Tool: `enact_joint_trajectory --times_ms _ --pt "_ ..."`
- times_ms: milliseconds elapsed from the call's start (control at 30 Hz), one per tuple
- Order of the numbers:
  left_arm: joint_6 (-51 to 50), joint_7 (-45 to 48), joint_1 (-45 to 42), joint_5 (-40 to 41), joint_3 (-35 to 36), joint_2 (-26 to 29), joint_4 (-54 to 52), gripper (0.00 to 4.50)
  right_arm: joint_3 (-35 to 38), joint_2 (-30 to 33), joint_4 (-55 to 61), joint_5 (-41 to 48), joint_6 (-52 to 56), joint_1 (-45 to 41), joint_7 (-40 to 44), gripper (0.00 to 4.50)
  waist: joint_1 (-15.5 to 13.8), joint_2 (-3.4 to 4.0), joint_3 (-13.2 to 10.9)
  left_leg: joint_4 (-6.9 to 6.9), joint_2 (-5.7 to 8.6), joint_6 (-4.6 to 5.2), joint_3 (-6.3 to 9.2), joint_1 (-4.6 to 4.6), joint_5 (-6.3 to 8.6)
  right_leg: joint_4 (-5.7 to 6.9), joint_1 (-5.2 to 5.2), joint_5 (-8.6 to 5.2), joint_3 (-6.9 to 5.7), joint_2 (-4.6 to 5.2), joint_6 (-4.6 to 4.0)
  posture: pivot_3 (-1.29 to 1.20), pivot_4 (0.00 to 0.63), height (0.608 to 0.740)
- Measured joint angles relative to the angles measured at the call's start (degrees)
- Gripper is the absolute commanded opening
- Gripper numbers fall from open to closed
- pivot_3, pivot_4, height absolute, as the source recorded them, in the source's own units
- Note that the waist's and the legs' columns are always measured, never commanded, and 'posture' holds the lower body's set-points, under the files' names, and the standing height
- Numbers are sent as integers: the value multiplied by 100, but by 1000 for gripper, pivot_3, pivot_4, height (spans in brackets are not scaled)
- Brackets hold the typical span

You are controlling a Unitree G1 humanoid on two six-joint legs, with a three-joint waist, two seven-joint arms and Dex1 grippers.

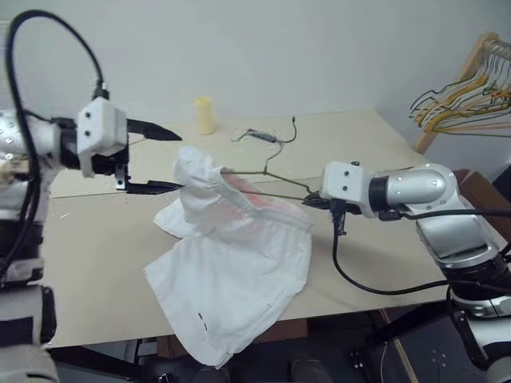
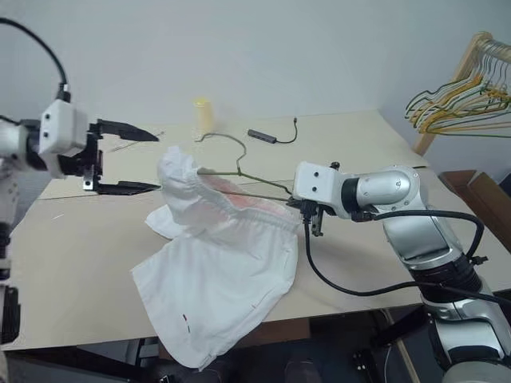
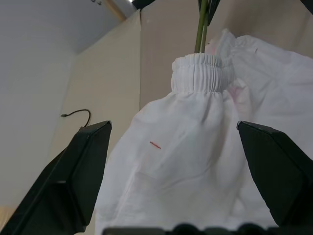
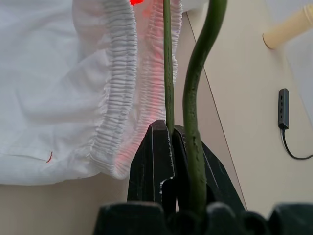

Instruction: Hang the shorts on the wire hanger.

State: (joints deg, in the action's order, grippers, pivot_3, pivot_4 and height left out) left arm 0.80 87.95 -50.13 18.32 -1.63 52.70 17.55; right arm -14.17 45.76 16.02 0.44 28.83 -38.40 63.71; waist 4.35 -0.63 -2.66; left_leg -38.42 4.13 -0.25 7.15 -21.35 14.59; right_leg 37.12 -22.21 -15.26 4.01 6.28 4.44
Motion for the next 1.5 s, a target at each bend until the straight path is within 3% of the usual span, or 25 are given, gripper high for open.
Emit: enact_joint_trajectory --times_ms 233,333,700,733,900,933,1133,1333,1500 --pt "1088 408 -660 -1138 -1116 -608 1400 4447 -207 7 99 -35 60 -98 2 0 197 -2 1 -1 0 1 1 -2 0 1 -1 -1 2 0 2 -120 0 740" --pt "1294 420 -724 -1298 -1436 -709 1618 3841 -310 6 158 -34 164 -101 3 0 299 -2 1 -1 -1 2 4 -10 0 2 -8 -2 2 0 4 -132 0 740" --pt "1236 203 -599 -1384 -1491 -1038 1577 246 -340 43 342 22 696 -106 83 0 503 -2 0 -26 -4 7 14 -23 3 10 -9 -6 1 4 11 -130 0 740" --pt "1150 179 -562 -1364 -1453 -1038 1566 29 -349 55 353 32 724 -106 115 0 511 -2 0 -27 -4 7 15 -23 3 11 -9 -6 1 4 11 -128 0 740" --pt "819 191 -398 -1258 -1241 -1031 1404 29 -412 88 414 70 747 -110 172 0 528 -2 1 -32 -3 8 17 -24 4 12 -8 -7 0 7 13 -131 0 740" --pt "712 177 -328 -1220 -1196 -1031 1337 0 -412 99 419 83 728 -110 189 554 530 -2 1 -32 -4 8 17 -25 4 13 -9 -7 0 7 13 -132 0 740" --pt "141 147 60 -1010 -1000 -907 867 0 -181 123 290 222 668 -64 100 2451 552 -2 1 -33 -4 8 18 -26 4 14 -9 -7 0 10 13 -141 0 740" --pt "-131 -192 534 -922 -685 -684 638 0 1062 212 -303 582 830 339 -423 4474 534 -2 1 -31 -3 8 19 -26 4 18 -10 -7 0 14 13 -137 0 740" --pt "-471 -607 816 -903 -396 -640 400 0 2186 20 -713 1039 917 1255 -888 4474 454 -5 2 -31 -3 10 19 -25 5 22 -10 -7 3 15 13 -133 10 740"
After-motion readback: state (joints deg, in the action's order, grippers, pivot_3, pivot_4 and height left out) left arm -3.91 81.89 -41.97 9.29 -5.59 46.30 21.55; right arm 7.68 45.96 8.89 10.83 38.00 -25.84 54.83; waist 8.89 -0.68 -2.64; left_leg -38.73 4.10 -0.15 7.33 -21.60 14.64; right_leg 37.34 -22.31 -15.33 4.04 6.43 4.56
